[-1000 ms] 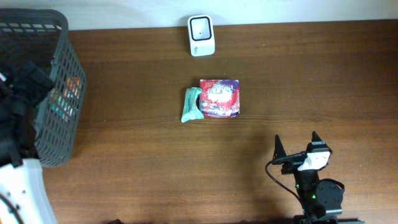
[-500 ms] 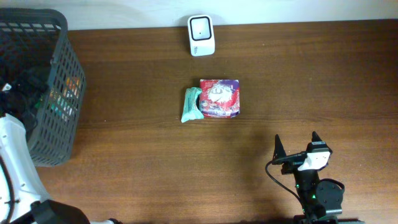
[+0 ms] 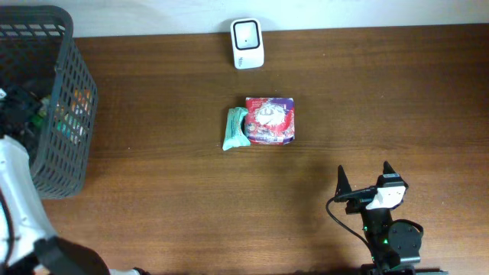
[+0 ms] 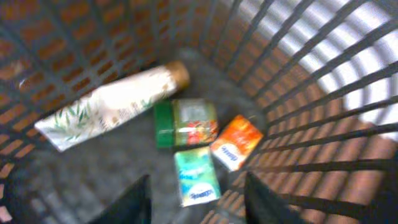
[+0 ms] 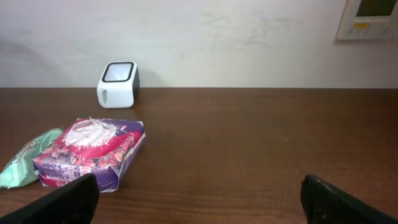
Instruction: Scan the item barcode
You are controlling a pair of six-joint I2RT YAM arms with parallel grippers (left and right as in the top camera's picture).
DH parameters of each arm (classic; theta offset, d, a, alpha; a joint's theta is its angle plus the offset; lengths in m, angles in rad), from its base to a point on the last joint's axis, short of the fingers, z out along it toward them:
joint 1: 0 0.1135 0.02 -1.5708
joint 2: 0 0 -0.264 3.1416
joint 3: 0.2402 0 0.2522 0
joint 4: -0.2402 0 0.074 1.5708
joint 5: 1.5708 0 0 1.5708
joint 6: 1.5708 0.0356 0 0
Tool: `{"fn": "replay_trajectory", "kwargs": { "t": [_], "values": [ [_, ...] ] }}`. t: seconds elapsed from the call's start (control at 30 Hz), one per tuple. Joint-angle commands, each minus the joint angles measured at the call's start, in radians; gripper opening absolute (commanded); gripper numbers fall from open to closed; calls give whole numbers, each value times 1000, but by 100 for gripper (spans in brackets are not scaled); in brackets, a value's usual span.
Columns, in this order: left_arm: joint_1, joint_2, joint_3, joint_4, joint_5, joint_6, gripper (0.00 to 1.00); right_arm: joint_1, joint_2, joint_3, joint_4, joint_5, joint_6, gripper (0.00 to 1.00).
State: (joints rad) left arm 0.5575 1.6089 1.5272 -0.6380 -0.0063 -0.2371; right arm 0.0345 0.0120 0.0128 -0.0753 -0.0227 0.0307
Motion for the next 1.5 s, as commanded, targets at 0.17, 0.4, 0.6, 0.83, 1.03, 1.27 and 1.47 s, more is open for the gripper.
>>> {"fn": "replay_trajectory", "kwargs": {
  "t": [0.17, 0.4, 0.6, 0.83, 1.03, 1.27, 1.47],
  "values": [
    [2, -127, -1, -185, -119, 6, 2, 4, -6, -7, -4, 9, 10, 98],
    [2, -119, -2, -397, -122, -118, 0, 3, -6, -7, -4, 9, 10, 99],
    [8, -160, -2, -572, -156, -400, 0, 4, -6, -7, -4, 9, 10, 99],
    [29, -280, -2, -676, -178, -550, 0, 4, -6, -7, -4, 9, 10, 99],
    [66, -287, -2, -745, -177, -559, 0, 3, -6, -7, -4, 9, 10, 99],
    [66, -303, -2, -796, -195, -559, 0, 4, -6, -7, -4, 9, 10, 99],
    [66, -380, -1, -666, -215, -559, 1, 3, -6, -7, -4, 9, 10, 99]
  ]
}}
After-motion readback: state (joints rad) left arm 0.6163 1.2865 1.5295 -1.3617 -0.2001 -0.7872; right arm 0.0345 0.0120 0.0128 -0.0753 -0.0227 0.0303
